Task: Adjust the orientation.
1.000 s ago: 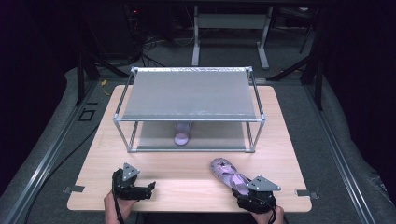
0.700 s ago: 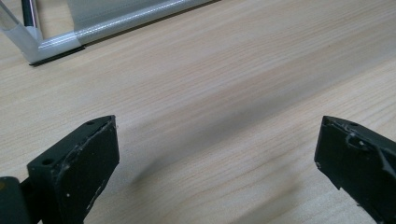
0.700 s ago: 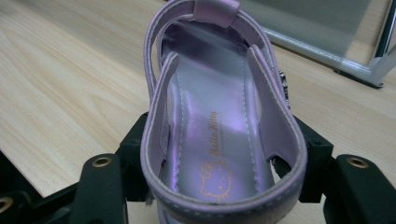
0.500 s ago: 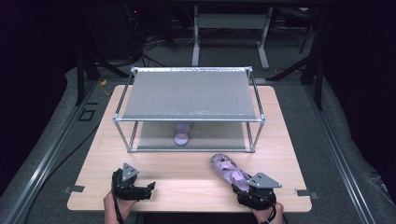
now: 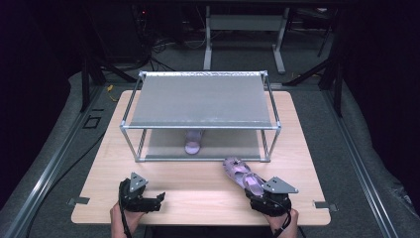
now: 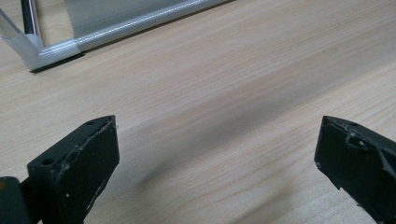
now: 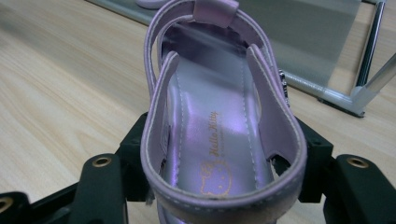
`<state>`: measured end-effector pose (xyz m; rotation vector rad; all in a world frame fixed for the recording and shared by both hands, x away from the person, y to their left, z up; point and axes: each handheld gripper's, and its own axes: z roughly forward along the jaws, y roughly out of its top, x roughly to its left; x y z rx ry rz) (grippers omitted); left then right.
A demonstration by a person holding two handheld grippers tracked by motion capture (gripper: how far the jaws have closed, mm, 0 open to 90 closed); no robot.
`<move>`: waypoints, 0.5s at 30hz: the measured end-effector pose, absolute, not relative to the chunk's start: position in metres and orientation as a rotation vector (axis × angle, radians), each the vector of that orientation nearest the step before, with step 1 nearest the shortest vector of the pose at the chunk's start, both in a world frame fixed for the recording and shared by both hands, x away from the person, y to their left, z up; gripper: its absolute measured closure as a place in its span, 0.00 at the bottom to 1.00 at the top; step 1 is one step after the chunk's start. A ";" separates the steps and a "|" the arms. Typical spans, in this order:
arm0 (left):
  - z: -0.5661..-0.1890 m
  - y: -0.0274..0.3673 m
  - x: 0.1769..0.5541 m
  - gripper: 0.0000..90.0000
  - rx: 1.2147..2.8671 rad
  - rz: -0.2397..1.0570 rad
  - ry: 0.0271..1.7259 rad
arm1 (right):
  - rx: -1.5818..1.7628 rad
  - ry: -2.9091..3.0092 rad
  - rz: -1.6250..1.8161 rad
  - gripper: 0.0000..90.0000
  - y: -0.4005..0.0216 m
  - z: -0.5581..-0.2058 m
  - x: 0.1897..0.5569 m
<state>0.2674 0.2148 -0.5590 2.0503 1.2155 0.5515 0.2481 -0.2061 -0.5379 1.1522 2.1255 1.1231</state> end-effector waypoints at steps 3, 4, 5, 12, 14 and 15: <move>-0.558 0.214 0.267 0.00 2.047 0.555 1.213 | 1.156 2.117 1.125 0.42 -0.205 -0.535 0.251; -0.558 0.214 0.267 0.00 2.049 0.554 1.212 | 1.156 2.121 1.120 0.42 -0.205 -0.534 0.252; -0.558 0.214 0.267 0.00 2.052 0.553 1.212 | 1.152 2.113 1.125 0.42 -0.204 -0.533 0.253; -0.558 0.216 0.267 0.00 2.048 0.555 1.214 | 1.141 2.100 1.129 0.42 -0.201 -0.526 0.260; -0.557 0.217 0.266 0.00 2.042 0.562 1.216 | 1.140 2.094 1.134 0.42 -0.200 -0.524 0.262; -0.556 0.217 0.266 0.00 2.041 0.559 1.215 | 1.140 2.092 1.137 0.42 -0.200 -0.523 0.263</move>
